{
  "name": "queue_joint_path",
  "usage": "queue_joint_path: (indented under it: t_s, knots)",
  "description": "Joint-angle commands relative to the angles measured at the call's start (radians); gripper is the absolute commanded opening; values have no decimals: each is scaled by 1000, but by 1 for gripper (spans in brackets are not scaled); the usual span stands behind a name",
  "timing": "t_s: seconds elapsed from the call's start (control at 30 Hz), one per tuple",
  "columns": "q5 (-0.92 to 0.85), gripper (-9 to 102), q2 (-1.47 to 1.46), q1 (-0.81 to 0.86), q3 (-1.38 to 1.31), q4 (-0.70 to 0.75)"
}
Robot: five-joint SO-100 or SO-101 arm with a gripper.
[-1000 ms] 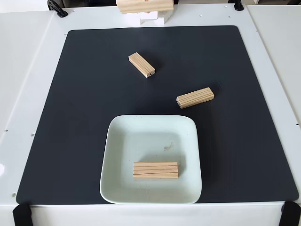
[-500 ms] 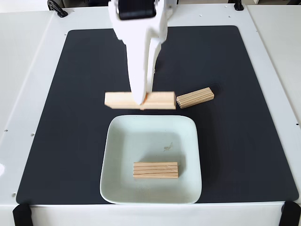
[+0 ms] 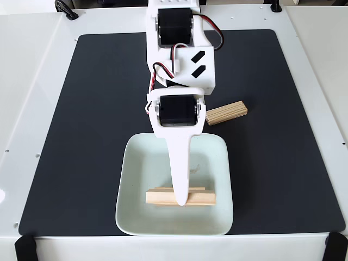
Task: Pick up the wooden block and place them on the plate.
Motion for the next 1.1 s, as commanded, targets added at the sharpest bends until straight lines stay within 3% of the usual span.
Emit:
queue_joint_path:
  t_s: [0.0, 0.33, 1.07]
  knots:
    - [-12, 0, 9, -8, -57, -9]
    - [-14, 0, 20, -18, -55, 124]
    - [-12, 0, 21, 17, -48, 124]
